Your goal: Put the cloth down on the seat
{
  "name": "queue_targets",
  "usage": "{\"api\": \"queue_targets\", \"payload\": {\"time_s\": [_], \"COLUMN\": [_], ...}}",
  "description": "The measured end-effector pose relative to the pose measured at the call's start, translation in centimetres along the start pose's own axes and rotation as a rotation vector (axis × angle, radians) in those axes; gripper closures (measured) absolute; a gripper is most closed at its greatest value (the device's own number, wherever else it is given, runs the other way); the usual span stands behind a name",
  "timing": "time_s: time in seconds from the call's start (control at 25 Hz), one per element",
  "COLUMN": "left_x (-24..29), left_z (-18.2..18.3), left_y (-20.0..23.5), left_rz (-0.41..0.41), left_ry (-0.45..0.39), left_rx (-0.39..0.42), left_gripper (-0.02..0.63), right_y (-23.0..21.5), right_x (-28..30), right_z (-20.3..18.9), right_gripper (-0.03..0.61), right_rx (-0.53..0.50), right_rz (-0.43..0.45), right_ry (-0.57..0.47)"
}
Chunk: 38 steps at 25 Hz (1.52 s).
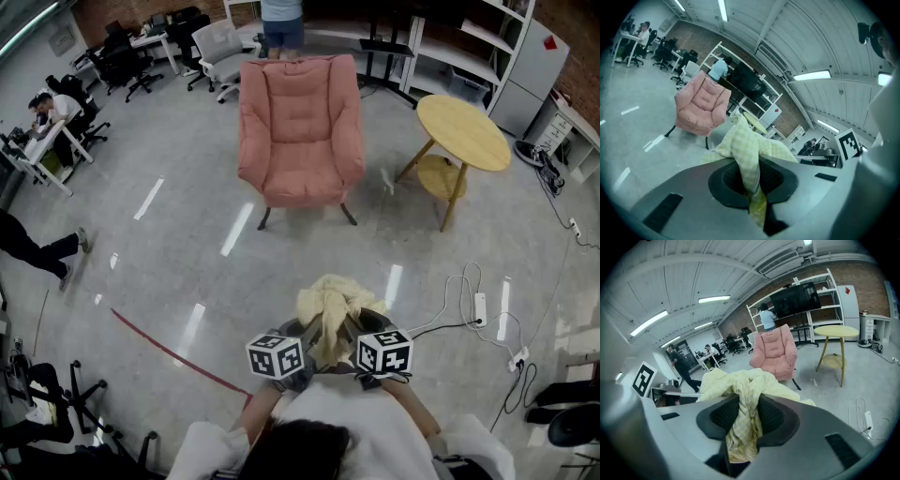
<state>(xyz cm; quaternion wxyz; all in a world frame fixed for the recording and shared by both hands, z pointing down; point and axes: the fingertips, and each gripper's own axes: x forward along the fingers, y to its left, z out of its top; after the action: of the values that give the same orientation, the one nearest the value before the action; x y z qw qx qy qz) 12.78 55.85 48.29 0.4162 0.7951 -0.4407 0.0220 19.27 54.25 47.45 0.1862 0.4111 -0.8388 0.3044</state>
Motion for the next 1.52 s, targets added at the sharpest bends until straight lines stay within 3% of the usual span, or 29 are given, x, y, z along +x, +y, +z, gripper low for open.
{"api": "queue_targets", "payload": {"time_s": [0.36, 0.6, 1.16, 1.52], "left_x": [0.7, 0.7, 0.1, -0.5], "left_z": [1.3, 3.4, 9.9, 12.0], "left_y": [1.4, 3.3, 9.2, 11.9], "left_rz": [0.006, -0.020, -0.097, -0.121], "left_ry": [0.000, -0.008, 0.008, 0.016], "left_rx": [-0.015, -0.030, 0.013, 0.032], "left_gripper": [0.568, 0.568, 0.566, 0.566], "right_y": [0.0, 0.8, 4.1, 5.9], "right_x": [1.9, 3.8, 9.9, 12.2], "right_z": [1.0, 2.4, 7.1, 8.1], "right_gripper": [0.437, 0.436, 0.433, 0.432], "right_rx": [-0.012, 0.024, -0.019, -0.030], "right_rz": [0.001, 0.055, -0.017, -0.042], "right_ry": [0.010, -0.007, -0.044, -0.066]}}
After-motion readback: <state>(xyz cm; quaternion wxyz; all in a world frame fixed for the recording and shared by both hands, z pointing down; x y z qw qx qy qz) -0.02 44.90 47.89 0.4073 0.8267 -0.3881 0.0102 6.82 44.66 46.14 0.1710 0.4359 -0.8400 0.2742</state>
